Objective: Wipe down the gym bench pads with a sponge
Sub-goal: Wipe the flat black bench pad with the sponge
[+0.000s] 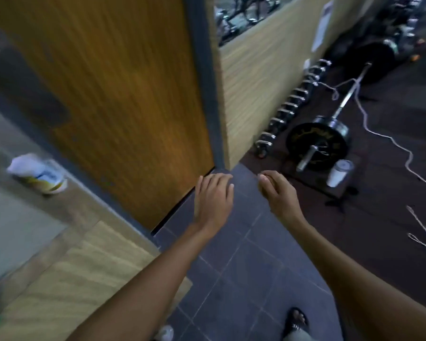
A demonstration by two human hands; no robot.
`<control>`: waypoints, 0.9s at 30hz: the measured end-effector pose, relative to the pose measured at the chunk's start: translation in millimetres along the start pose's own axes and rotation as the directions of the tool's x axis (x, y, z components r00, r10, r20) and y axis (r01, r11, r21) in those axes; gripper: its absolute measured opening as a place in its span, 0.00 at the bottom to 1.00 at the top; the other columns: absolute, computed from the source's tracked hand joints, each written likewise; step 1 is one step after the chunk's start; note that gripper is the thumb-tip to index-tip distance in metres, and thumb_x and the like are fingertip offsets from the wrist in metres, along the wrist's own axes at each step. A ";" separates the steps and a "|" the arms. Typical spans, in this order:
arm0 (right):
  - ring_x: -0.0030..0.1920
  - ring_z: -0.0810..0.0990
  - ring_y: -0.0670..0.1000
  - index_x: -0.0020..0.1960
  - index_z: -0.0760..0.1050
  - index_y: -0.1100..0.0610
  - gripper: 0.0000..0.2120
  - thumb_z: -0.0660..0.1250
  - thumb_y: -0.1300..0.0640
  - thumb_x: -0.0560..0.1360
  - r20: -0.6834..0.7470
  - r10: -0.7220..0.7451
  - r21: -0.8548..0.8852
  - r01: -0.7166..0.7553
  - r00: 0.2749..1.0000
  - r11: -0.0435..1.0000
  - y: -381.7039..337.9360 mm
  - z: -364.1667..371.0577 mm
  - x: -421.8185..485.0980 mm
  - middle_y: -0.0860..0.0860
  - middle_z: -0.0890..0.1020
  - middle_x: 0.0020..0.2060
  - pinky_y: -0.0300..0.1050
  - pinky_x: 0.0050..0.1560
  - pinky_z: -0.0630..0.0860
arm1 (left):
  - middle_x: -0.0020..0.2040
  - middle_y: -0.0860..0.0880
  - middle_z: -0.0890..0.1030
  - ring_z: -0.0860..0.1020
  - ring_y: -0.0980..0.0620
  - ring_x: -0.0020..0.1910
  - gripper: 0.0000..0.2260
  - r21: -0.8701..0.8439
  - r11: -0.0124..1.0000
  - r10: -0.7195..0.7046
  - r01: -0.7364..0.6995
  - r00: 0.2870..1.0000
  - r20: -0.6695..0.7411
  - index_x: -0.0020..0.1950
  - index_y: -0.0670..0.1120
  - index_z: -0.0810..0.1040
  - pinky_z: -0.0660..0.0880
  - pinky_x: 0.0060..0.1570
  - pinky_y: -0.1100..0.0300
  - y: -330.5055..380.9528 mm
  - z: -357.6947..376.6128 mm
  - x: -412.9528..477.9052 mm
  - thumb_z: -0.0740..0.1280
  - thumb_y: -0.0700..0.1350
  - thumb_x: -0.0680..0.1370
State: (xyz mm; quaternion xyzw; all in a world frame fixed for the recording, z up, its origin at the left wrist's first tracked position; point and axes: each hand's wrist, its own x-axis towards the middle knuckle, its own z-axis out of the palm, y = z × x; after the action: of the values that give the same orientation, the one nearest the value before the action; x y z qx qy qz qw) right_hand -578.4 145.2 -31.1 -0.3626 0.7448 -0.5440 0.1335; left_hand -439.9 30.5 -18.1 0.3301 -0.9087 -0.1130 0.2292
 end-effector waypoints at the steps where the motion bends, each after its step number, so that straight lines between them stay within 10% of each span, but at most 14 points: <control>1: 0.42 0.77 0.48 0.50 0.78 0.55 0.08 0.64 0.52 0.82 -0.055 0.038 0.007 -0.037 0.998 0.999 15.9 -29.6 6.0 0.50 0.80 0.40 0.40 0.45 0.71 | 0.60 0.51 0.80 0.75 0.49 0.63 0.14 -0.019 0.999 0.045 -0.045 0.999 0.012 0.63 0.48 0.78 0.63 0.71 0.45 27.5 17.8 16.5 0.59 0.48 0.81; 11: 0.46 0.77 0.43 0.51 0.79 0.52 0.06 0.64 0.53 0.81 -0.454 0.255 0.028 -0.272 0.854 0.962 148.8 -319.2 44.3 0.47 0.81 0.44 0.26 0.46 0.68 | 0.58 0.50 0.82 0.76 0.48 0.61 0.12 -0.202 0.912 0.388 -0.357 0.911 0.142 0.60 0.48 0.79 0.65 0.70 0.44 313.8 195.7 137.7 0.64 0.47 0.79; 27: 0.42 0.77 0.45 0.49 0.78 0.51 0.06 0.64 0.51 0.81 -0.775 0.408 0.182 -0.449 0.483 0.875 356.0 -649.4 182.5 0.48 0.81 0.39 0.44 0.49 0.73 | 0.56 0.50 0.82 0.77 0.47 0.59 0.11 -0.395 0.671 0.737 -0.628 0.625 0.258 0.59 0.48 0.80 0.67 0.68 0.44 682.5 459.6 329.6 0.65 0.47 0.78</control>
State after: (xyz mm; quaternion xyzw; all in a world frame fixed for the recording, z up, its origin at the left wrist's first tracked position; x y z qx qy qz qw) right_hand -1232.3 535.2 -76.4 0.1117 0.8028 -0.5790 -0.0883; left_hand -1262.9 356.9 -61.5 -0.1073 -0.9674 -0.2023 0.1080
